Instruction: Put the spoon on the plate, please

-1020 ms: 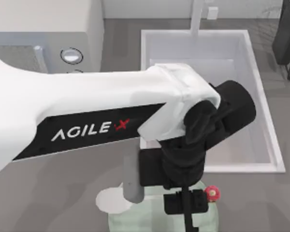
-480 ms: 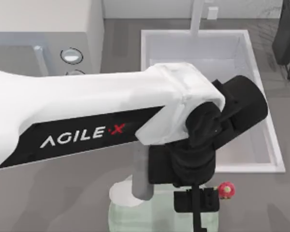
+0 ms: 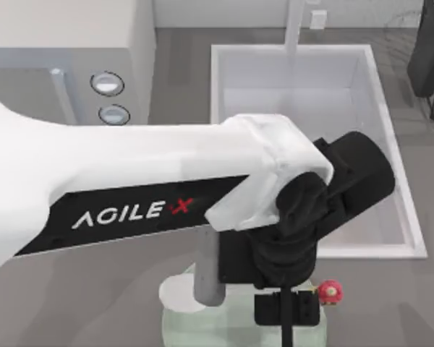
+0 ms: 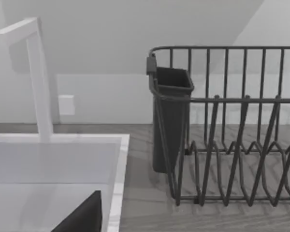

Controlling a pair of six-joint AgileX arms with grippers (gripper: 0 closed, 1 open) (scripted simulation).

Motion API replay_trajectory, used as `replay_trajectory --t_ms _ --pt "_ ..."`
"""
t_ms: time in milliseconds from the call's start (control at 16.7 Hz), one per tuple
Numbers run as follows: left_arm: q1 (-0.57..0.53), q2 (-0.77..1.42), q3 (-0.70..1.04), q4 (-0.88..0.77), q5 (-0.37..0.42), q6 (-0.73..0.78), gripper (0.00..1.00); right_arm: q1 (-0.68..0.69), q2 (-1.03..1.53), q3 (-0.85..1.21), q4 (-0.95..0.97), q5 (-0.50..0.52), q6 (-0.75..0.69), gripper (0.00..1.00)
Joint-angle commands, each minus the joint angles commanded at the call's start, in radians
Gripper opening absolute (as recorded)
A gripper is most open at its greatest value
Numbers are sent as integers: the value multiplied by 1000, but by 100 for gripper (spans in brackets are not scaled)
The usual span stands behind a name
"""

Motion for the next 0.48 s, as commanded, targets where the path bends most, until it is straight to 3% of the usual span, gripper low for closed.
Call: replay_trajectory --t_ms 480 --pt "27 80 -91 38 29 -17 0 0 0 0 0 0 0 100"
